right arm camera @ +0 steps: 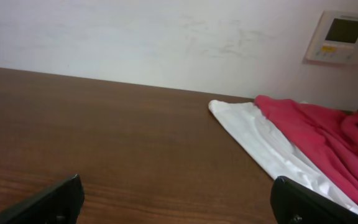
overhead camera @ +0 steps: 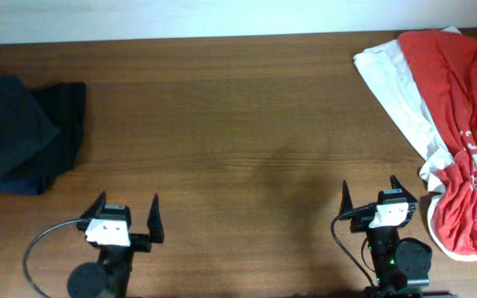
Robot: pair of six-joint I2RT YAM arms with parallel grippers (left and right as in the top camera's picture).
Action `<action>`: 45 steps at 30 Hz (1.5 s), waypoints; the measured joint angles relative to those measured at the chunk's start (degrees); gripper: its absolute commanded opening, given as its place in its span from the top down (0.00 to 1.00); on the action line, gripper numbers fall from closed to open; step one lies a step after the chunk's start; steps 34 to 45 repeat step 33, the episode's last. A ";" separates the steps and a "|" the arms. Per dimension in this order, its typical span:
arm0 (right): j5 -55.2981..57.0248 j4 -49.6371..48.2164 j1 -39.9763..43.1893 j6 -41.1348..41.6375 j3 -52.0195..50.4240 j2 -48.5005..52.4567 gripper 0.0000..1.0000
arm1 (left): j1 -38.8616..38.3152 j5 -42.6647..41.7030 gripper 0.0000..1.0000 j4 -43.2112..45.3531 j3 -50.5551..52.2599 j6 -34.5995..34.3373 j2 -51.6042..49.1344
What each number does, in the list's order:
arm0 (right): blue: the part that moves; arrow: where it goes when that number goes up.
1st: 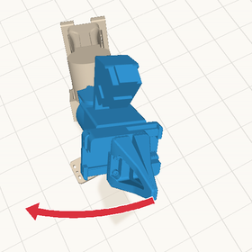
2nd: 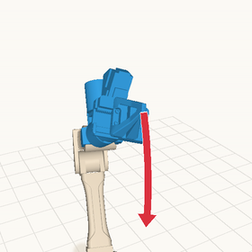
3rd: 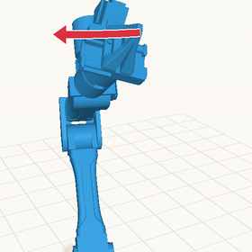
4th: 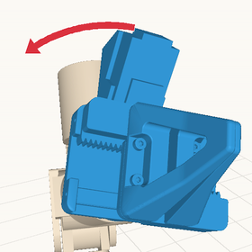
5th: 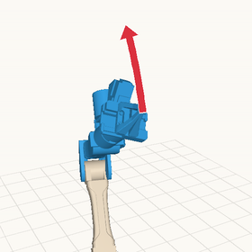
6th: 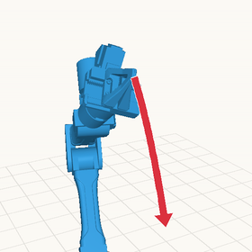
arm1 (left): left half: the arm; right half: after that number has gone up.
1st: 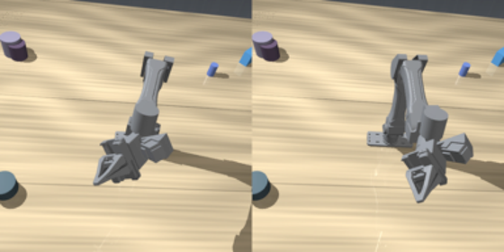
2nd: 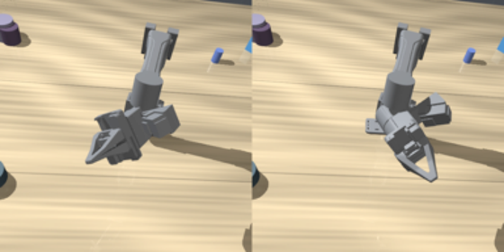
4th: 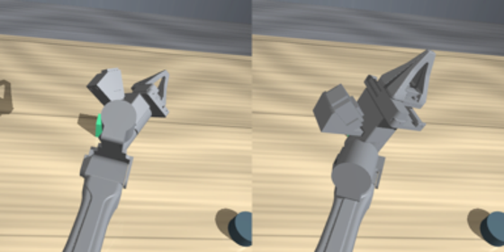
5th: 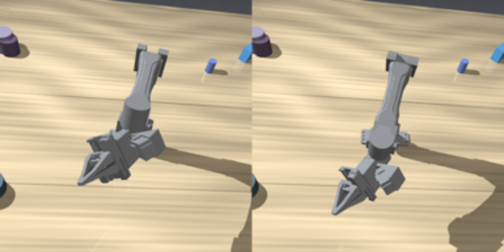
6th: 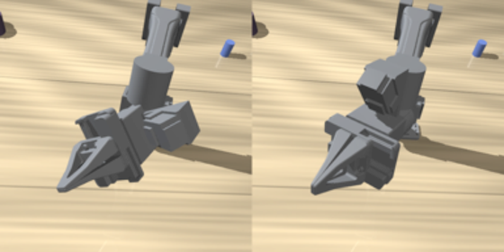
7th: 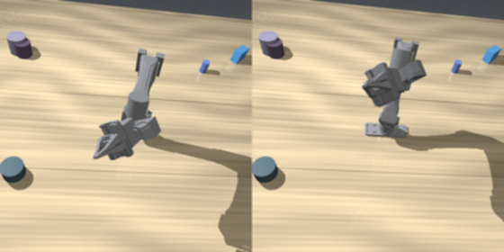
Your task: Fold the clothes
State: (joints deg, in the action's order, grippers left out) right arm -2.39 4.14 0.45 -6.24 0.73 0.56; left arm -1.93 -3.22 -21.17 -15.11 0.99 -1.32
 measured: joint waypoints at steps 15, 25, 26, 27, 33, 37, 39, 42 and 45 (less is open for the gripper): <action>-0.02 0.04 0.00 0.02 0.00 0.02 0.01 | -0.70 0.92 0.01 16.65 14.27 0.00 0.70; -0.02 0.04 0.00 -0.02 0.00 0.02 0.01 | -0.70 0.92 0.01 16.65 14.27 0.00 0.70; -0.02 0.04 0.00 0.00 0.00 0.02 0.01 | -0.70 0.92 0.01 16.65 14.27 0.00 0.70; -0.02 0.04 0.00 0.02 0.00 0.02 0.01 | -0.70 0.92 0.01 16.65 14.27 0.00 0.70; 0.00 0.04 0.00 0.02 0.00 0.02 0.01 | -0.70 0.92 0.01 16.65 14.27 0.00 0.70; 0.00 0.04 0.00 0.02 0.00 0.02 0.01 | -0.70 0.92 0.01 16.65 14.27 0.00 0.70; 0.00 0.04 0.00 0.02 0.00 0.02 0.01 | -0.70 0.92 0.01 16.65 14.27 0.00 0.70; 0.00 0.04 0.00 0.02 0.00 0.02 0.01 | -0.70 0.92 0.01 16.65 14.27 0.00 0.70; 0.00 0.04 0.00 0.02 0.00 0.02 0.01 | -0.70 0.92 0.01 16.65 14.27 0.00 0.70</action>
